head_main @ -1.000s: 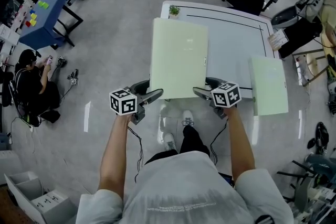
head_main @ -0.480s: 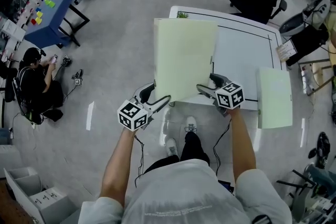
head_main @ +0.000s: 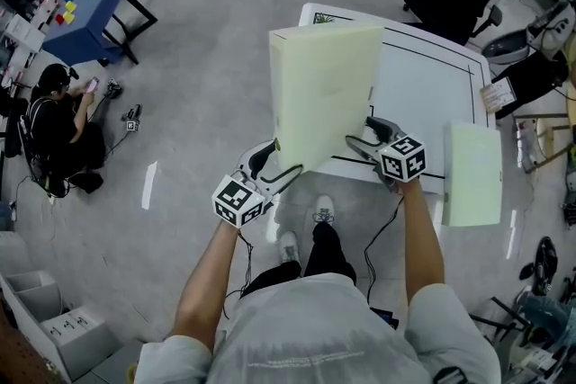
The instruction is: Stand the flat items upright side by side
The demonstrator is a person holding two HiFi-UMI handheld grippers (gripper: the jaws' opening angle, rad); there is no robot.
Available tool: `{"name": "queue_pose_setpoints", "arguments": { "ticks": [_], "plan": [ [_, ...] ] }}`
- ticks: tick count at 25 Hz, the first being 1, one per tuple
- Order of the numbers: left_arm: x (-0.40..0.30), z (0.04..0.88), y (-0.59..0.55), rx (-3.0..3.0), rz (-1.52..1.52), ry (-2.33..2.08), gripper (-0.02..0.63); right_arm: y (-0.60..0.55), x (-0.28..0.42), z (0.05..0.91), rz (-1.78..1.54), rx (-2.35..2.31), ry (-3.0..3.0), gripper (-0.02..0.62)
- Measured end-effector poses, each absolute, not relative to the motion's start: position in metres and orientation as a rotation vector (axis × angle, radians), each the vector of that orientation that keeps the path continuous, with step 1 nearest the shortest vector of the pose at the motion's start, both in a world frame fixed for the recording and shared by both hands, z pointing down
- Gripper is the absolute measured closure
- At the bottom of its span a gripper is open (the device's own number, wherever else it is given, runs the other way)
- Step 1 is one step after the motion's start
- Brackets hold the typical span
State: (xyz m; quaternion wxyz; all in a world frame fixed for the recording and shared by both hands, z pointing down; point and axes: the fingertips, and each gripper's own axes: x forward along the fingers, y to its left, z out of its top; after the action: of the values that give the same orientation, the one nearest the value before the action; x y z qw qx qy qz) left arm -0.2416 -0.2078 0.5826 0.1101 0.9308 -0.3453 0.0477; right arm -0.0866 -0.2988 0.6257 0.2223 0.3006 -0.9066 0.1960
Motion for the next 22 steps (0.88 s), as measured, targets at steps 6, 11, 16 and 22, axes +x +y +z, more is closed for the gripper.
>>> {"name": "queue_pose_setpoints", "arguments": {
  "ticks": [6, 11, 16, 22],
  "plan": [
    [-0.226, 0.599, -0.204, 2.734, 0.213, -0.952, 0.293, -0.317, -0.089, 0.622, 0.493, 0.859, -2.521, 0.371],
    [-0.223, 0.611, -0.204, 2.776, 0.319, -0.977, 0.299, -0.314, -0.093, 0.631, 0.532, 0.841, -2.534, 0.402],
    [-0.218, 0.615, -0.208, 2.787, 0.338, -0.973, 0.319, -0.326, -0.092, 0.639, 0.533, 0.85, -2.513, 0.394],
    [-0.201, 0.622, -0.205, 2.853, 0.433, -0.901, 0.343, -0.336, -0.09, 0.648, 0.507, 0.807, -2.488, 0.36]
  ]
}}
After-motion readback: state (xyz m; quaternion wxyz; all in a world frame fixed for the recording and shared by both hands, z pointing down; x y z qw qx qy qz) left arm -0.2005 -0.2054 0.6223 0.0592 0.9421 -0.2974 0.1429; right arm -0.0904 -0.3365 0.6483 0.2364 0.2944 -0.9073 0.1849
